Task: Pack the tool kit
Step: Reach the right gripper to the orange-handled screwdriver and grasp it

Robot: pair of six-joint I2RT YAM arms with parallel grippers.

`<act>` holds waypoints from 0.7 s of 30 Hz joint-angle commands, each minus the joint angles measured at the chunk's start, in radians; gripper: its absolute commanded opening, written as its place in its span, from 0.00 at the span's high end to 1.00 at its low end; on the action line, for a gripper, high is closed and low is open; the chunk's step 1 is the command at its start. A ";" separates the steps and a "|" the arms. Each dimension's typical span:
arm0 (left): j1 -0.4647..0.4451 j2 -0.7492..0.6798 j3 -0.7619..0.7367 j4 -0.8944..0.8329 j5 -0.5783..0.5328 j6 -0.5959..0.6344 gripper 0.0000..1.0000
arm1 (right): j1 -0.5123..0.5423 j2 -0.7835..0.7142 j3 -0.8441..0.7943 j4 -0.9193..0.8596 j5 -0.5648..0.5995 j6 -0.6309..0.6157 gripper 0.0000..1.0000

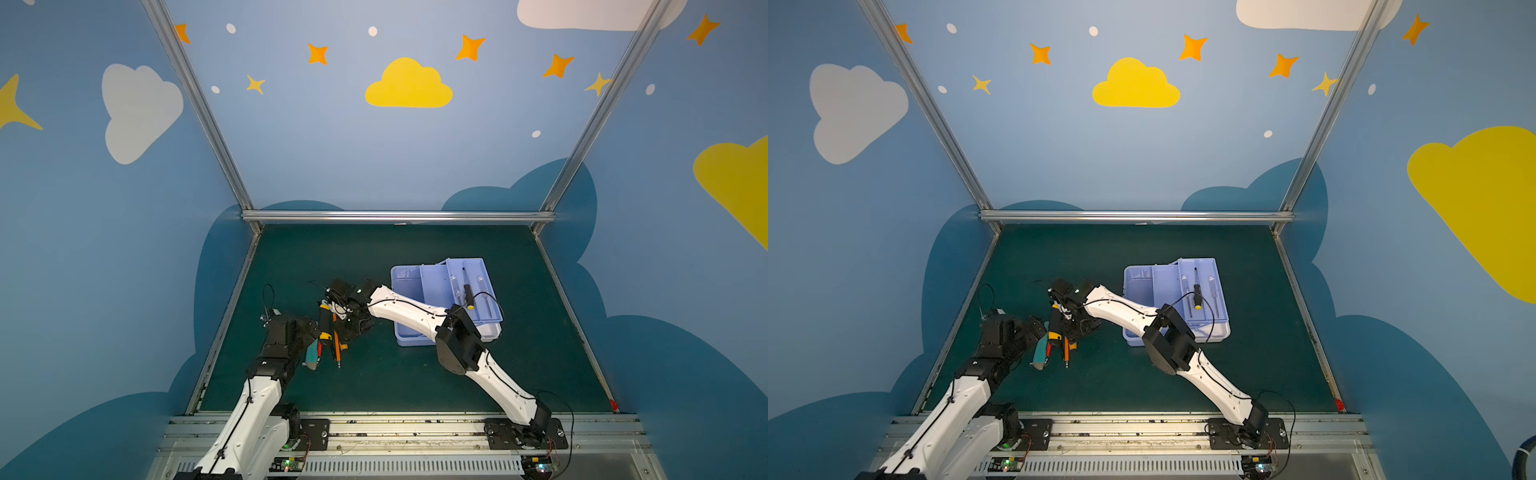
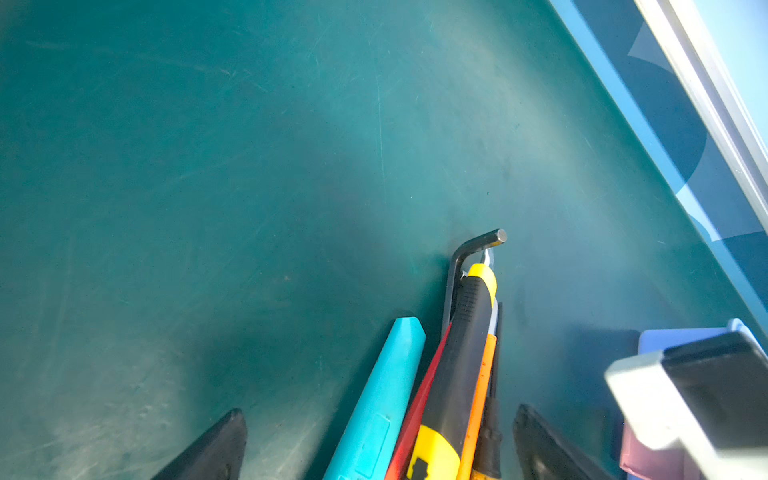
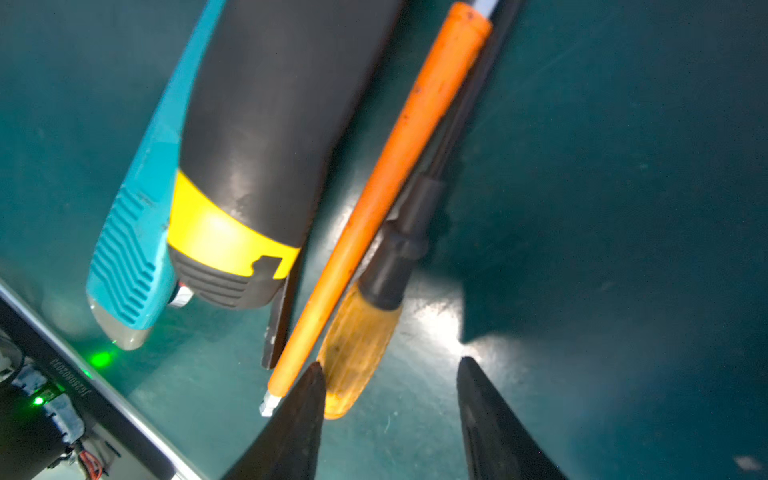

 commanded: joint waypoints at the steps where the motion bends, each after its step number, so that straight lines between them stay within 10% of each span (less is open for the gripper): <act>1: 0.004 -0.010 -0.012 -0.005 -0.006 0.000 0.00 | 0.016 0.023 0.023 -0.037 0.028 -0.029 0.49; 21: 0.005 -0.014 -0.015 -0.004 0.002 0.001 0.00 | 0.021 0.071 0.056 -0.017 0.119 -0.087 0.58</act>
